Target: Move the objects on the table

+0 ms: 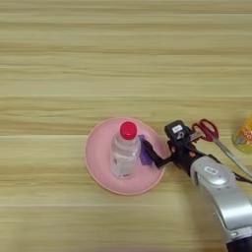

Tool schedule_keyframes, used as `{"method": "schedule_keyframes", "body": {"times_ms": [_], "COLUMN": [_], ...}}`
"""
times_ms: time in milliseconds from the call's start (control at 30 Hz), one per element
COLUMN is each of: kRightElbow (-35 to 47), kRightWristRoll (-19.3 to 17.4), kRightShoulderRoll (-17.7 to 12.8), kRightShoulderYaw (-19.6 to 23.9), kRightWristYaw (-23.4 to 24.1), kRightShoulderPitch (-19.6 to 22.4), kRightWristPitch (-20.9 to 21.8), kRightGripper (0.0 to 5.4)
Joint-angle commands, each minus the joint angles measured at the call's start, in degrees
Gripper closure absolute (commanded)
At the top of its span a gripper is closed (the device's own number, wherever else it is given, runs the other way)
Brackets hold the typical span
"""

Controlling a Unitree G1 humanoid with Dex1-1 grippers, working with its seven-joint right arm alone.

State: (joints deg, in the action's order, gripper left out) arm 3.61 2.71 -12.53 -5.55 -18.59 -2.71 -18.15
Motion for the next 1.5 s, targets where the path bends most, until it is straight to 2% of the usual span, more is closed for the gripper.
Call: {"method": "schedule_keyframes", "body": {"times_ms": [33,267,633,933,1167,1500], "kRightElbow": [2.16,2.99,4.23,7.57,10.36,12.33], "kRightWristRoll": [-0.86,-1.25,-2.94,-4.77,-5.56,-7.57], "kRightShoulderRoll": [-0.99,-1.10,-2.56,-3.65,-5.57,-8.64], "kRightShoulderYaw": [2.21,3.23,7.32,10.32,12.44,17.84], "kRightWristYaw": [0.66,0.42,0.26,-0.88,-1.86,-3.29], "kRightShoulderPitch": [3.13,2.80,1.52,-0.43,-2.80,-5.86], "kRightWristPitch": [1.82,1.49,0.88,-1.63,-3.65,-6.76], "kRightGripper": [0.04,0.04,0.04,0.04,0.04,0.04]}}
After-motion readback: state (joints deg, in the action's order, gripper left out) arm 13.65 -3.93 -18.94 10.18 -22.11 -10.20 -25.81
